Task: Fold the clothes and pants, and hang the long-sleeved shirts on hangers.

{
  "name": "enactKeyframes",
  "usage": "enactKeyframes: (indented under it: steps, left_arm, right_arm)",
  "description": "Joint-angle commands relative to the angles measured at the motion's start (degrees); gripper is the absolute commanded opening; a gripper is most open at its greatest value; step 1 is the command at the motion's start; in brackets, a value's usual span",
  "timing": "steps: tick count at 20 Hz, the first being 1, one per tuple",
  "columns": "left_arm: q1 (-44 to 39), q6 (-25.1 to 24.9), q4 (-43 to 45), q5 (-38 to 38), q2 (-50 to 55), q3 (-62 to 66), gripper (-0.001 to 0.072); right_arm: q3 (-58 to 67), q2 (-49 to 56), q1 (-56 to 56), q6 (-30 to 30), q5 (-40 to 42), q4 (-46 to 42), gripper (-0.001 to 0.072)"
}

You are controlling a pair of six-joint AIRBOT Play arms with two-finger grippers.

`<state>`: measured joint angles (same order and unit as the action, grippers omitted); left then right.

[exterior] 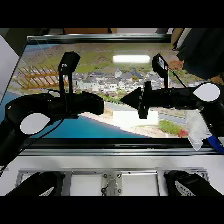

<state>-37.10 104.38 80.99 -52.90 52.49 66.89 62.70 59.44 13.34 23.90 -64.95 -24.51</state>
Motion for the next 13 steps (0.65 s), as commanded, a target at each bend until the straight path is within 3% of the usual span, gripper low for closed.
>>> enactKeyframes:
  steps: [1, 13]
  left_arm:
    - [0.0, 0.0, 0.0, 0.2, 0.5, 0.0, 0.0018]
    - [0.0, 0.0, 0.0, 0.6, 0.5, 0.0, 0.0018]
  right_arm:
    - [-0.1, 0.0, 0.2, 0.0, 0.0, 0.2, 0.0022]
    - [-0.1, 0.0, 0.2, 0.0, 0.0, 0.2, 0.0022]
